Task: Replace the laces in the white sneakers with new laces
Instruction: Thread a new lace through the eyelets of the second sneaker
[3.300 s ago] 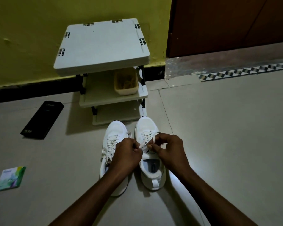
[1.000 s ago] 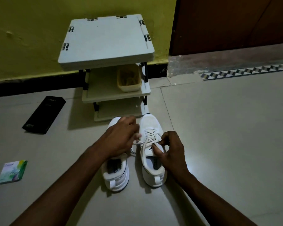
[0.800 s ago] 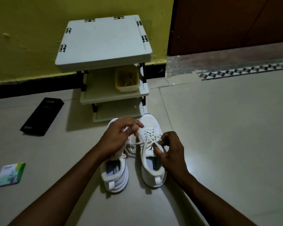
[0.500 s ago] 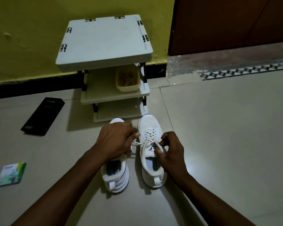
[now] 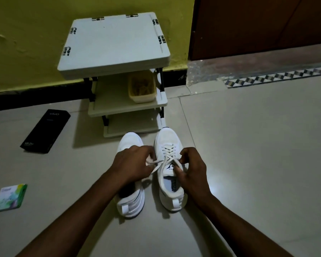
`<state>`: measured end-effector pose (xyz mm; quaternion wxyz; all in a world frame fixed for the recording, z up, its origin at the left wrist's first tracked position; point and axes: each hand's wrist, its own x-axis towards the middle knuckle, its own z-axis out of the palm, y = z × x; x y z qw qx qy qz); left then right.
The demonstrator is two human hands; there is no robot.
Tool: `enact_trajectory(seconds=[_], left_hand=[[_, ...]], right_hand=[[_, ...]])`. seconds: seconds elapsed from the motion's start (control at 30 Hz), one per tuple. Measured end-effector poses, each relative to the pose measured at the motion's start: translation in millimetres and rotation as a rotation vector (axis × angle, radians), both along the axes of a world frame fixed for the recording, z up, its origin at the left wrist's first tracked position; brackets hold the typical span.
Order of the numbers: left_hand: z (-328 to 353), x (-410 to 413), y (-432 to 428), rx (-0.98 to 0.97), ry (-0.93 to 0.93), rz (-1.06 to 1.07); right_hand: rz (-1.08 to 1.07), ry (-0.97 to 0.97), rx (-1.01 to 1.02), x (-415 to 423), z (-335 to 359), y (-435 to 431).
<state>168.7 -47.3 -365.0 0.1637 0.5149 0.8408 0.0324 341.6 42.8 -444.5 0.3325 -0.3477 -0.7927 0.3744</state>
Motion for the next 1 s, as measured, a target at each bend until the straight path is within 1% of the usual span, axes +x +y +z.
enact_trajectory(seconds=[0.13,0.2,0.3,0.37,0.43,0.5,0.53,0.6,0.67,0.73,0.93,1.0], left_hand=[[-14.8,5.2,8.0,-0.025,0.040,-0.130],[-19.7,4.3,9.8,-0.035,0.025,-0.173],[-21.7,0.3,6.3,0.005,-0.009,-0.163],[-15.4,-4.2,2.4,0.116,-0.149,-0.112],[-0.8,-6.5,-1.6,0.288,-0.339,-0.048],[17.0,-3.3,-3.5,0.462,-0.485,-0.012],[24.8,-0.9,-4.4,0.527,-0.543,0.004],[36.3,2.0,-4.9,0.623,-0.591,0.015],[41.2,-1.3,-6.9,0.688,-0.554,0.018],[39.1,-10.6,-10.4,0.702,-0.484,0.048],[12.9,-43.3,-31.0,0.581,-0.374,0.278],[9.6,-48.9,-38.1,0.541,-0.340,0.295]], right_hand=[[0.002,-0.021,0.002,-0.9,1.3,0.4],[0.003,-0.017,-0.017,-0.8,1.6,1.1],[0.023,-0.032,-0.030,-1.0,2.2,1.8],[0.039,-0.024,-0.021,-0.7,4.4,3.2],[0.057,-0.004,0.006,-0.6,10.9,4.6],[0.094,0.040,0.011,-3.1,23.9,5.3],[0.129,0.072,-0.011,-6.0,33.0,4.8],[0.205,0.121,-0.083,-16.0,51.8,4.2],[0.232,0.155,-0.135,-27.4,65.6,5.7],[0.191,0.188,-0.143,-33.5,71.0,10.1],[0.000,0.242,-0.252,-26.2,62.3,21.1],[-0.034,0.240,-0.274,-24.7,58.2,22.2]])
